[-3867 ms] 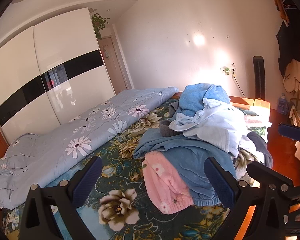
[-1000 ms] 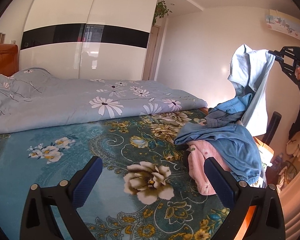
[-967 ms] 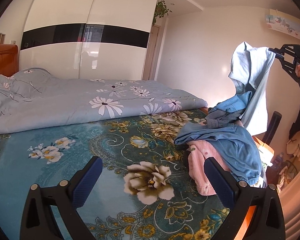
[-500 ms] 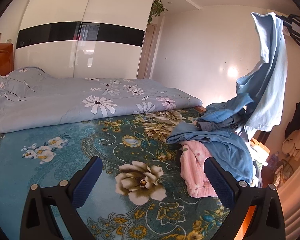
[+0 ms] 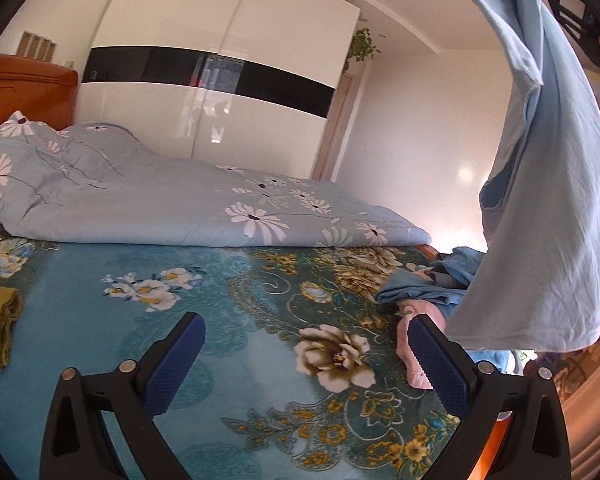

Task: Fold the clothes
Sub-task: 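Lift the light blue shirt with the right gripper and drop it onto the bed, then grasp the shirt hem with the left gripper while the right gripper grasps the collar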

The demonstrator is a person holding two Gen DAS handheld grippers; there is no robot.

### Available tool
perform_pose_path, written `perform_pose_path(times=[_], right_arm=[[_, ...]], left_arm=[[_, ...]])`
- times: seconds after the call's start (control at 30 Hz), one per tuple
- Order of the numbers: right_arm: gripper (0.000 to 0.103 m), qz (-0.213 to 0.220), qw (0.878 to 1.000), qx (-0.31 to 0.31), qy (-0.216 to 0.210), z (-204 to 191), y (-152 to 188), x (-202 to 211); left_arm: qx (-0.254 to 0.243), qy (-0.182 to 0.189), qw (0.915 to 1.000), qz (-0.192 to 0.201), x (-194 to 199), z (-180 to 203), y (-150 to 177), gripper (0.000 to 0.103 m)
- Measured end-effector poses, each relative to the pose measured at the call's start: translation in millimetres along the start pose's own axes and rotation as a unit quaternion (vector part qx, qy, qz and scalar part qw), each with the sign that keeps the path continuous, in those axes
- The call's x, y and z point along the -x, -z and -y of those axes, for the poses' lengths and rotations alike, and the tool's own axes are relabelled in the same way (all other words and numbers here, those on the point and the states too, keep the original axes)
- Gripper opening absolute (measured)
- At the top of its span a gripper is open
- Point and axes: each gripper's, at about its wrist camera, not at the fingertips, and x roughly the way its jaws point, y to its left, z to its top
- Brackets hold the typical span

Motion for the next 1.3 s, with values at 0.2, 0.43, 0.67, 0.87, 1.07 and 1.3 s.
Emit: perform_pose_path(times=[0.2,0.43,0.67,0.87,1.07,1.3], right_arm=[[0.006,-0.045,0.994,0.004,-0.097,-63.0,33.0,-83.6],[0.006,-0.042,0.987,0.007,-0.154,-96.2,43.4,-108.9],[0.006,-0.062,0.993,-0.017,-0.099,-29.6,69.7,-108.0],[0.006,-0.132,0.986,-0.095,0.025,132.9,146.2,-79.9],[0.006,-0.213,0.94,-0.192,0.187,302.0,267.4,-18.8],[0.006,-0.212,0.907,-0.287,0.225,381.6,335.8,59.0]], left_arm=[[0.049,-0.076,0.9953,0.034,68.5,-80.6,3.6,0.103],[0.101,-0.15,0.9806,0.076,147.5,-150.8,9.9,0.103],[0.111,-0.163,0.978,0.069,157.4,-167.7,20.5,0.103],[0.1,-0.148,0.9839,0.005,115.5,-157.7,41.0,0.103],[0.074,-0.132,0.9864,-0.064,61.9,-132.9,58.2,0.103],[0.02,-0.103,0.9846,-0.14,-10.7,-107.2,62.8,0.103]])
